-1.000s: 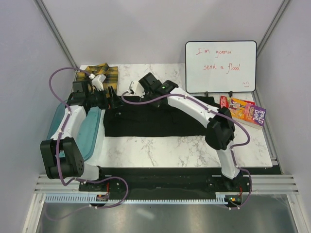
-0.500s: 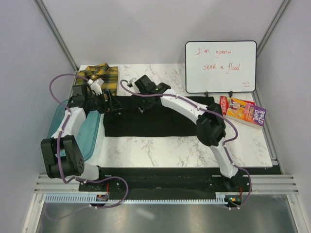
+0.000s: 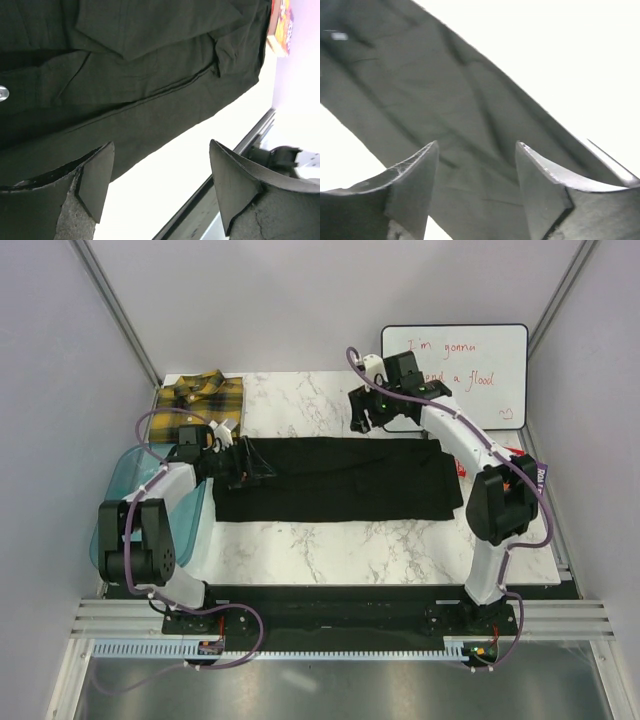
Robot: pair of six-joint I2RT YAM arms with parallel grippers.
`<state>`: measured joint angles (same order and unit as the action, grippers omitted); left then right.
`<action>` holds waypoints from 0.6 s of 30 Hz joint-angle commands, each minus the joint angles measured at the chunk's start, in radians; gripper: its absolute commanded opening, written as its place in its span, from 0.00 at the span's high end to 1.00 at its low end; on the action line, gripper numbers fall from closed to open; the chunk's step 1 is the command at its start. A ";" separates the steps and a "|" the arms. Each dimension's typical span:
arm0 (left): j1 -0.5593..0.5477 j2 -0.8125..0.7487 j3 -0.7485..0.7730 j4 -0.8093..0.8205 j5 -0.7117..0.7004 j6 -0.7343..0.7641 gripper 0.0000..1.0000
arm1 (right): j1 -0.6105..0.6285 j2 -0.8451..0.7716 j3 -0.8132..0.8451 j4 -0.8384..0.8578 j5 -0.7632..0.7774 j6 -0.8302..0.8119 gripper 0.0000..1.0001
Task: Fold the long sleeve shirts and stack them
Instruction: Fold the shirt
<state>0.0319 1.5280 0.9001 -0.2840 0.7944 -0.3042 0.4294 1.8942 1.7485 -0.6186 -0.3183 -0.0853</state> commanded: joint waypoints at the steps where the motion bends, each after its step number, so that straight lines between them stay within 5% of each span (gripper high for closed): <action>1: -0.020 0.058 0.046 0.147 0.000 -0.084 0.26 | -0.052 0.090 0.005 0.016 -0.026 -0.086 0.34; 8: -0.131 0.438 0.688 -0.294 -0.121 0.324 0.44 | -0.127 0.169 0.045 -0.015 -0.021 -0.142 0.49; 18: -0.187 0.713 1.002 -0.426 -0.239 0.453 0.39 | -0.158 0.218 0.037 -0.047 -0.019 -0.185 0.50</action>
<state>-0.1314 2.1925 1.8282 -0.6262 0.6106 0.0402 0.2714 2.0960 1.7531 -0.6655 -0.3183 -0.2340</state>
